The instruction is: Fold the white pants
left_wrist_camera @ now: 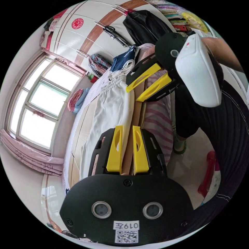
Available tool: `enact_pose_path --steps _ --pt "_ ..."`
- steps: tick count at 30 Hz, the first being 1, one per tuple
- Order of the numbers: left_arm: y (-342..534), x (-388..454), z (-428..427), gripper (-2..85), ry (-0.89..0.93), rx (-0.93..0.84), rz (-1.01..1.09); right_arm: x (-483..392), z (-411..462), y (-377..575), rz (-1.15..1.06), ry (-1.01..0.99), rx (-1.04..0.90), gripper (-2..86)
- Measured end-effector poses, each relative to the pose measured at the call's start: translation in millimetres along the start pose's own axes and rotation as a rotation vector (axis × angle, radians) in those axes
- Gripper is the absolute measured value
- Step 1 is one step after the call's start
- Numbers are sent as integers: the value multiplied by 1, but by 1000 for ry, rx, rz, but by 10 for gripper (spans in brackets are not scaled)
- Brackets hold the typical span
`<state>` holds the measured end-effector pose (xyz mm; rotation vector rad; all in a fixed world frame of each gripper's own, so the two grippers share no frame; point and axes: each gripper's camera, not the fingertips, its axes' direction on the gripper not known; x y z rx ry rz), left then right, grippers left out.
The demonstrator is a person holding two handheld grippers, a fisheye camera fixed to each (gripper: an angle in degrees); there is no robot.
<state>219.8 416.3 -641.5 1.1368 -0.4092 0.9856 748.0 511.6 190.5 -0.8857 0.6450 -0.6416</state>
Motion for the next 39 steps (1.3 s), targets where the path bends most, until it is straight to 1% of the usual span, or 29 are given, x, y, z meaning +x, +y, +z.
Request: enact_pose_path --steps 4,6,10,12,16,18,20,22,27,30,33,37,39 --pt "-15 -8 4 55 9 -6 10 12 0 5 -17 -8 14 88" --pt "-23 -10 11 50 -3 -40 32 14 1 8 -34 3 13 82" --pt "-31 -18 15 32 3 -44 28 15 5 21 -73 51 15 36" --pt "-36 -23 17 23 11 -49 25 21 3 27 -62 35 15 30" --pt "-39 -34 19 19 33 -44 9 41 -5 45 45 -17 21 41" --pt "-39 -49 12 21 79 0 -36 56 -13 54 152 -62 27 47" --pt "-41 -62 6 22 120 54 -84 78 -26 68 329 -126 59 47" --pt "-46 -72 7 23 147 67 -96 86 -32 74 412 -142 71 45" --pt "-62 -77 25 18 133 6 0 83 -31 77 454 -142 43 26" --pt "-64 -87 29 15 159 4 -6 87 -30 79 462 -115 26 14" --pt "-66 -98 33 14 156 -4 -36 103 -32 87 528 -151 51 9" --pt "-68 -112 33 13 176 16 -84 140 -31 115 748 -298 121 19" --pt "-69 -119 35 13 174 14 -97 147 -32 123 756 -315 164 41"
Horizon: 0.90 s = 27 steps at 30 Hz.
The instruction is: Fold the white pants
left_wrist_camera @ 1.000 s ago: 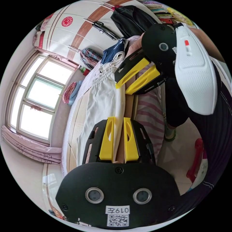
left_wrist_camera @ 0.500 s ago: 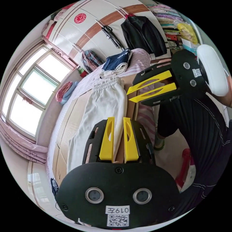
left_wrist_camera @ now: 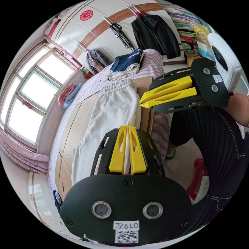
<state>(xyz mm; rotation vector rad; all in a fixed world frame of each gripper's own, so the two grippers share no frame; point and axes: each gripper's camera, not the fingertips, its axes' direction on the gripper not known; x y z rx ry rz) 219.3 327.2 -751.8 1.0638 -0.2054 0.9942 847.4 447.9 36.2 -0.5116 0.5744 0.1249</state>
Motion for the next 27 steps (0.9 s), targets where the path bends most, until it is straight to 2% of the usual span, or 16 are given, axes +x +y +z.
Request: enact_pose_path --steps 8,21,27 --pt "-8 -15 -8 14 2 18 -11 -36 14 -6 -467 127 -17 70" --pt "-25 -9 -20 21 -14 30 16 -53 24 -21 -660 95 -34 82" --pt "-33 -1 -36 62 -5 68 49 -59 27 -26 -703 133 6 18"
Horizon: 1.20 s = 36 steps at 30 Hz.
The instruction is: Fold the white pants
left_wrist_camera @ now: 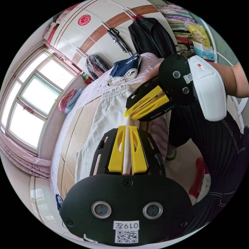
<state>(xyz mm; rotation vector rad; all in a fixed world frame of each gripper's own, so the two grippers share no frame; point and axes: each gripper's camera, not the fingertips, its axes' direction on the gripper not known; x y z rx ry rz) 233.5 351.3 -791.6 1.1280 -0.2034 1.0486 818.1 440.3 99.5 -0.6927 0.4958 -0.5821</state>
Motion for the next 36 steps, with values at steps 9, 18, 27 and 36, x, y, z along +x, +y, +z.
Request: enact_pose_path --steps 9,18,27,36 --pt "-26 24 9 56 -106 -103 102 -9 -1 -6 30 49 14 16" --pt "-43 51 8 23 -194 -132 158 -25 27 0 -80 105 -101 74" --pt "-58 74 10 21 -206 -162 172 -35 51 11 -181 238 -182 -1" --pt "-65 76 7 20 -163 -162 134 -13 66 27 -113 208 -252 89"
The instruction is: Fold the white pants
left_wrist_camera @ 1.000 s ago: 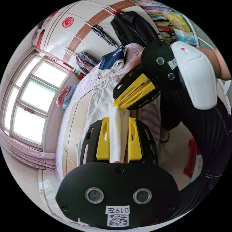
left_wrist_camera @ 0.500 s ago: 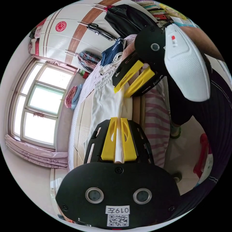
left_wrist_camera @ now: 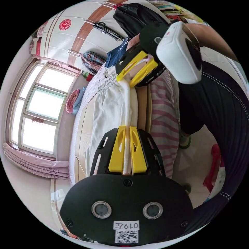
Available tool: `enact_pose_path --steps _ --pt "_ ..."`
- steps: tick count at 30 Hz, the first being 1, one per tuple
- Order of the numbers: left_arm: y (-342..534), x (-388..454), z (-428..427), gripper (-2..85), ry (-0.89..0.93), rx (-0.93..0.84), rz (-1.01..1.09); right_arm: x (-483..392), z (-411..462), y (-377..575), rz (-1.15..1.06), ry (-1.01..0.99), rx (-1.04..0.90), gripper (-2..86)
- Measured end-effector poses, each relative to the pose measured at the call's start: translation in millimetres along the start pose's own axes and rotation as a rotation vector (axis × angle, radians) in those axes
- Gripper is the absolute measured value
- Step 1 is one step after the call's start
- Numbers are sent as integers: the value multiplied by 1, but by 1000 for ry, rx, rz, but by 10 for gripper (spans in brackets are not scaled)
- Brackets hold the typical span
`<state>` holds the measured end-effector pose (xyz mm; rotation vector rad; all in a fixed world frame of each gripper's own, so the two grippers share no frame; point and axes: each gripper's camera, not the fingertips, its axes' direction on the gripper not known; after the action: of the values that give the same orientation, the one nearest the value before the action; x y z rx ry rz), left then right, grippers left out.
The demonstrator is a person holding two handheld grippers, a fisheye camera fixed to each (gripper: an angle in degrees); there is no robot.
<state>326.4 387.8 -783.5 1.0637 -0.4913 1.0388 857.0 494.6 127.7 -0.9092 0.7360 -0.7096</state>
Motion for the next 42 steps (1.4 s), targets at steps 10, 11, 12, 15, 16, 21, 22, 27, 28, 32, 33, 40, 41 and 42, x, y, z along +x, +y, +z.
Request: enact_pose_path --steps 10,11,12,15,16,21,22,27,28,32,33,40,41,42 --pt "-2 10 -6 18 -14 1 -16 -1 1 -2 -40 72 22 36" --pt "-2 11 -6 18 -15 0 -15 -8 3 -3 -67 78 7 35" --pt "-3 12 -6 18 -14 -2 -14 -12 5 -3 -86 66 -1 35" --pt "-3 14 -6 18 -8 -9 -11 -30 10 -1 -125 121 1 34" --pt "-3 14 -6 18 -7 -8 -10 -31 9 -2 -121 111 -6 34" --pt "-1 20 -7 19 -14 -8 -8 -25 5 -6 -84 77 -14 30" --pt "-1 21 -8 19 -18 -9 -5 -27 5 -6 -97 87 -16 28" --pt "3 26 -13 15 -15 -4 -5 -44 7 -2 -114 144 -3 28" --pt "4 27 -12 15 -4 -6 -3 -50 8 -1 -133 156 -6 29" --pt "10 31 -10 12 -1 -4 -3 -46 0 2 -66 132 12 36" --pt "13 30 -10 11 11 -1 -17 -44 -2 3 -54 128 16 37" --pt "25 41 -7 8 -3 9 0 -29 -39 0 9 7 131 60" --pt "27 44 -6 8 -13 6 4 -31 -44 -6 -23 -28 145 70" --pt "29 47 -5 9 -20 5 6 -33 -46 -8 -39 -36 150 75"
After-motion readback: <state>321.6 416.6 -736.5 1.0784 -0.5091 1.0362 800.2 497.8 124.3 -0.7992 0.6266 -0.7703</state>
